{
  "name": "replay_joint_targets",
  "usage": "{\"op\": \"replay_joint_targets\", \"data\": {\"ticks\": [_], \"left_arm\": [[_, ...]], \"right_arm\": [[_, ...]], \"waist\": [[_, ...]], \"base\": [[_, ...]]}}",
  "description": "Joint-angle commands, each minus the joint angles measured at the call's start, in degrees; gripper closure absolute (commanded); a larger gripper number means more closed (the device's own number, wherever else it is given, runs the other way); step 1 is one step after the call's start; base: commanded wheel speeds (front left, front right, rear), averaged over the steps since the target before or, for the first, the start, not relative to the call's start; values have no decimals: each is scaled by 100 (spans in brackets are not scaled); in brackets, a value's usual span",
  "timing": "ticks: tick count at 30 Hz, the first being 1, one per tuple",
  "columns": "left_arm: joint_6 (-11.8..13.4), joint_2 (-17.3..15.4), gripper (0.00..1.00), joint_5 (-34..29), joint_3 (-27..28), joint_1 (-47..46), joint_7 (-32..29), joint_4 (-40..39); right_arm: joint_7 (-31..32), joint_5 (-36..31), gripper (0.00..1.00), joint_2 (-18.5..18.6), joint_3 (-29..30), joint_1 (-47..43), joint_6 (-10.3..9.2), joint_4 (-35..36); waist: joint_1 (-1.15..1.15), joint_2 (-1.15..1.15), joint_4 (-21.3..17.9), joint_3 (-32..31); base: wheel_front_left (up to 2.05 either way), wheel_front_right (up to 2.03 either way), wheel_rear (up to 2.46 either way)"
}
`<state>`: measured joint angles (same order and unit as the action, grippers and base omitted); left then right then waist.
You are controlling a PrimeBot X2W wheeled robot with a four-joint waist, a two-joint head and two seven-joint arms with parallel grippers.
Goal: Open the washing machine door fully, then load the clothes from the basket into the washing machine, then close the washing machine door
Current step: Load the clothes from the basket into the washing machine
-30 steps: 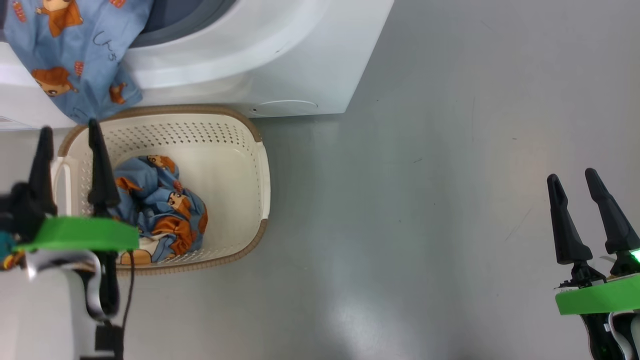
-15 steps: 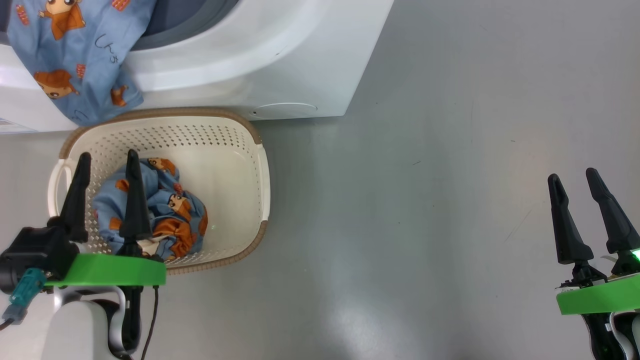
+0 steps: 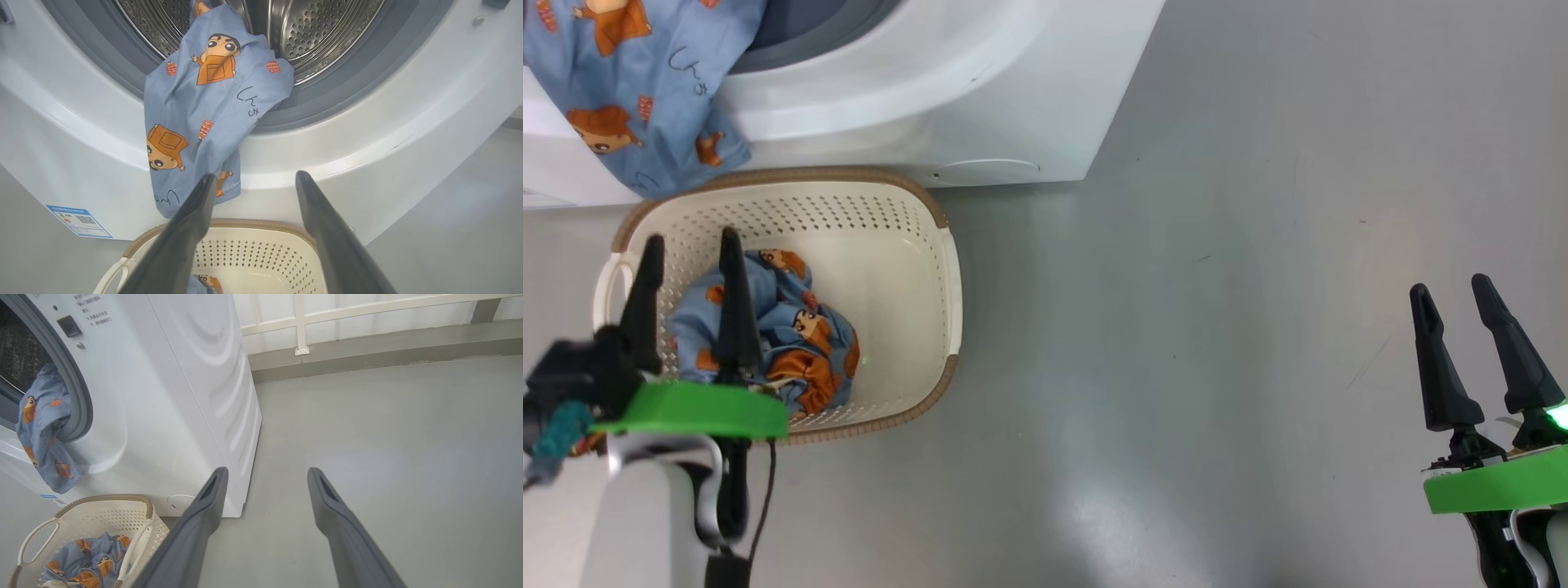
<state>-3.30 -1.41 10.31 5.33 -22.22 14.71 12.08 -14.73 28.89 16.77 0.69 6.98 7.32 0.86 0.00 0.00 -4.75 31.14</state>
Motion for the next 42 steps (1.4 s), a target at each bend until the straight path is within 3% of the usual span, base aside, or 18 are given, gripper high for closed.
{"op": "replay_joint_targets", "data": {"ticks": [1, 14, 35, 42], "left_arm": [[-11, -147, 0, -71, 194, -87, 29, -39], [-89, -272, 0, -492, 489, -1261, 29, 1522], [350, -906, 0, -903, 747, -2630, 29, 3159], [374, -1103, 2, -920, 730, -2858, 29, 3456]], "right_arm": [[-27, -13, 0, 102, -117, -59, 17, 130], [-27, 34, 0, 74, -268, 18, 17, 128], [-27, 68, 0, 83, -524, 170, 17, 111], [-27, 85, 0, 103, -555, 206, 17, 113]], "waist": [[0, 0, -10, 15], [0, 0, -181, 117], [0, 0, -526, 236], [0, 0, -595, 283]], "base": [[0, 0, 0], [0, 0, 0], [0, 0, 0], [0, 0, 0]]}}
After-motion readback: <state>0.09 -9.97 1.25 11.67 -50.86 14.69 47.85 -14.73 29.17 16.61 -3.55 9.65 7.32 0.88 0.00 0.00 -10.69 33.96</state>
